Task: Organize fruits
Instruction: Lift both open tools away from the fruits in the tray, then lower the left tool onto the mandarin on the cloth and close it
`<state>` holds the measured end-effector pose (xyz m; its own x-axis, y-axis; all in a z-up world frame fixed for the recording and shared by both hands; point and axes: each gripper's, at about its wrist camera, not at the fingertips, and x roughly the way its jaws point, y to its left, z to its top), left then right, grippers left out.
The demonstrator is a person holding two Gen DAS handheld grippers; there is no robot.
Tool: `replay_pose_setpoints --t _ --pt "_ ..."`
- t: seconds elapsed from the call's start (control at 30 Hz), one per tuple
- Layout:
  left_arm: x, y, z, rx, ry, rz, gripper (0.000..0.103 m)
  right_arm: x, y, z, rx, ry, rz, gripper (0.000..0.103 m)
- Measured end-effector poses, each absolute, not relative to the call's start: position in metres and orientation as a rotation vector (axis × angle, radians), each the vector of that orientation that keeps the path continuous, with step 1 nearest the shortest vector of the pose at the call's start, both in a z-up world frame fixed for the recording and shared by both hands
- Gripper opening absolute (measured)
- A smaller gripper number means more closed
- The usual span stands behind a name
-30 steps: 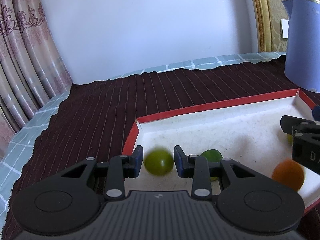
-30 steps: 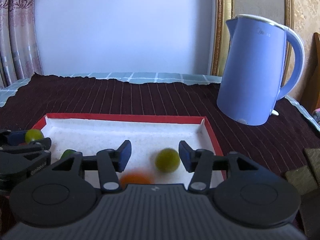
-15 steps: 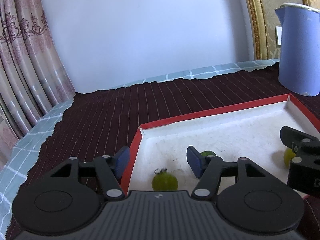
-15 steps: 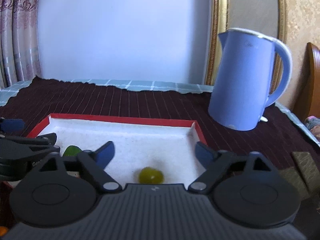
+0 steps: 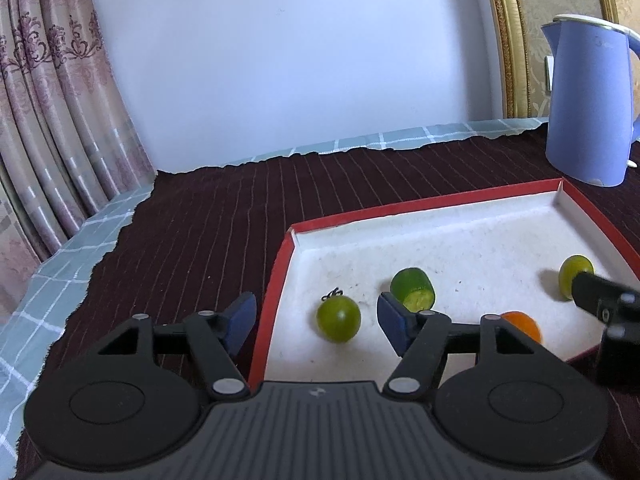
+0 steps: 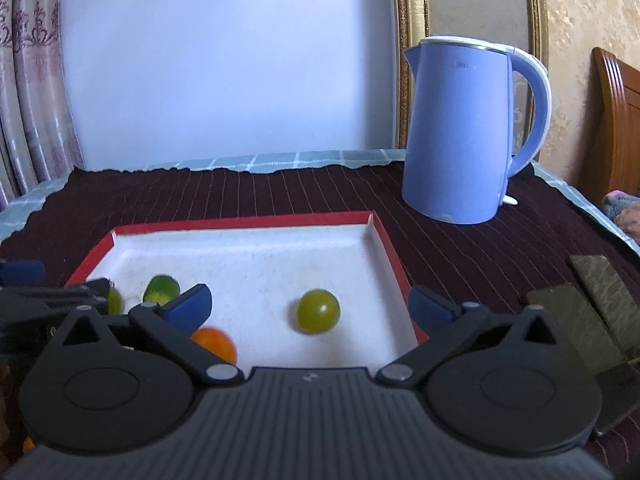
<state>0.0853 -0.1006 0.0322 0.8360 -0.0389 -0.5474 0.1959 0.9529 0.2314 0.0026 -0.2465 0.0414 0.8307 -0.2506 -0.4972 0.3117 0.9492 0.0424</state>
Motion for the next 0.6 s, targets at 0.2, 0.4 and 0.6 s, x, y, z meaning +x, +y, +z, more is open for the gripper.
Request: replay_pose_setpoints --t 0.2,0.4,0.6 --pt "0.069 -0.077 0.035 0.217 0.604 -0.17 0.067 -0.023 -0.236 0.04 0.086 0.493 -0.32 0.103" --pt "0.022 -0.036 0.042 0.155 0.54 -0.255 0.075 -0.055 -0.231 0.033 0.103 0.463 -0.338 0.103" --pt "-0.025 -0.011 0.041 0.155 0.446 -0.427 0.083 -0.075 -0.245 0.017 0.287 0.455 -0.244 0.103"
